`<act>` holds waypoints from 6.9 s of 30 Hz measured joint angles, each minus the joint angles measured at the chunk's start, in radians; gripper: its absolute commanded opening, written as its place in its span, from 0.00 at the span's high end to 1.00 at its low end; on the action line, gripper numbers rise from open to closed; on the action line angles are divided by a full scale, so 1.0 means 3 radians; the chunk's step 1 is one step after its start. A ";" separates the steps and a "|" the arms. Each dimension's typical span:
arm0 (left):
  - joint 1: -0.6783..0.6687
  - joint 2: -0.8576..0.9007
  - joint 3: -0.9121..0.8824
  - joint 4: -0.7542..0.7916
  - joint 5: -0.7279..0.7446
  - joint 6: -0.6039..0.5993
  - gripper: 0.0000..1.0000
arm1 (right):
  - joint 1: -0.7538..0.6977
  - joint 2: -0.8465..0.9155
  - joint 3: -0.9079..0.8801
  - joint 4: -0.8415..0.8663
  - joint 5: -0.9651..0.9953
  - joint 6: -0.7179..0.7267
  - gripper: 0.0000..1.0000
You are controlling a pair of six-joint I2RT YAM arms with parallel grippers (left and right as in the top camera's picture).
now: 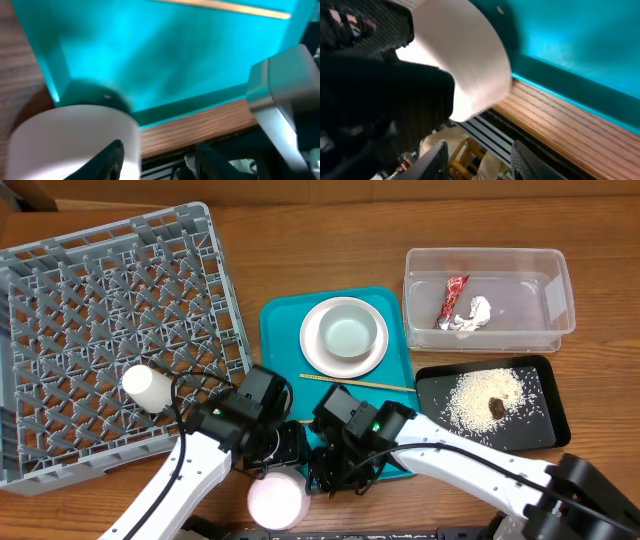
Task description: Sort waste into correct bins and load items into the dishwasher
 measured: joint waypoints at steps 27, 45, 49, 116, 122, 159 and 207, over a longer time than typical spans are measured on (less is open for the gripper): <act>0.0004 0.0045 -0.0268 -0.1031 -0.1328 -0.0772 0.52 | 0.0359 0.0201 0.0034 -0.0285 0.0879 0.0704 0.53; 0.0005 0.0169 -0.0245 -0.1017 -0.1399 -0.0857 0.52 | 0.0341 0.0692 0.0023 -0.0186 0.0498 0.0762 0.51; 0.0005 0.0175 -0.0245 -0.0991 -0.1395 -0.0848 0.53 | 0.0314 0.0717 0.0022 -0.0093 0.0375 0.0764 0.49; 0.0039 0.0242 -0.0346 -0.0019 -0.0093 0.0033 0.52 | -0.1275 0.0740 -0.0183 0.0378 -0.1029 -0.0757 0.24; 0.0038 0.0242 -0.0346 -0.0019 -0.0090 0.0033 0.53 | -0.1275 0.0745 -0.0184 0.0518 -0.1099 -0.0610 0.13; 0.0032 0.0285 -0.0298 -0.0296 -0.0254 0.0046 0.50 | -0.1137 0.0804 -0.0718 0.2450 -0.2186 0.0516 0.28; 0.0024 0.0158 0.0509 -0.0675 -0.0825 0.0373 0.27 | -0.0809 -0.0151 -0.0034 -0.1078 0.0851 -0.0257 0.55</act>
